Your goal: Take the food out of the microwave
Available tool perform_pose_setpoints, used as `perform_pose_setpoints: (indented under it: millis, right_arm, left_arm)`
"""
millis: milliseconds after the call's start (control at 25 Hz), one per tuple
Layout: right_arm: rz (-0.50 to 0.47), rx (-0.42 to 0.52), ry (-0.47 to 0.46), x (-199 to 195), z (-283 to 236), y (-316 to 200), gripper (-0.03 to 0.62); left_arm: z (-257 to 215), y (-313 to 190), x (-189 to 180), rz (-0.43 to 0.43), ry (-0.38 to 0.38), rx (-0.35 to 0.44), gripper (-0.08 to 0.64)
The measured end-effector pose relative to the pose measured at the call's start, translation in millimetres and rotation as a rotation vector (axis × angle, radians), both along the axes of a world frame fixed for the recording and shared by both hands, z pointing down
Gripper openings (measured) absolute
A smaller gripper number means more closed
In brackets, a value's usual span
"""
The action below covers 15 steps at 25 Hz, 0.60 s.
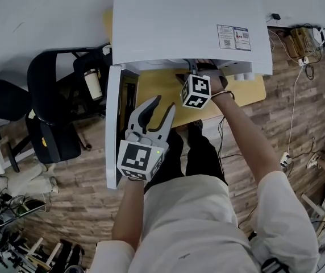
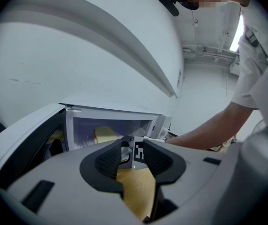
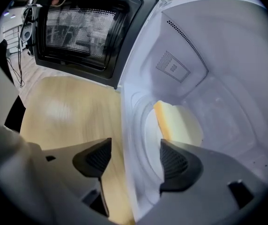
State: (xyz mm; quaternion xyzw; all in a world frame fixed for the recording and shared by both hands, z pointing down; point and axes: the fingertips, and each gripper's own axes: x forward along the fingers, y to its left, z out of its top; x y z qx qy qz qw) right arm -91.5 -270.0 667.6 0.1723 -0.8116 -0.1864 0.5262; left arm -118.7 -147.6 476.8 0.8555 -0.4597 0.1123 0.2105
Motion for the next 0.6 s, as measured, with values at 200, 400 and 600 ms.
perform_pose_setpoints:
  millis: [200, 400, 600]
  right_arm:
    - [0.001, 0.003, -0.008, 0.9, -2.1, 6.5, 0.298]
    - [0.001, 0.011, -0.009, 2.6, -3.3, 13.0, 0.281]
    - [-0.002, 0.015, -0.010, 4.5, -3.7, 18.1, 0.264]
  left_arm:
    - [-0.4, 2.2, 1.8, 0.004, -0.001, 0.001, 0.126]
    - [-1.3, 5.3, 0.8, 0.004, -0.003, 0.002, 0.126]
    - [-1.6, 7.3, 2.4, 0.005, -0.003, 0.003, 0.124]
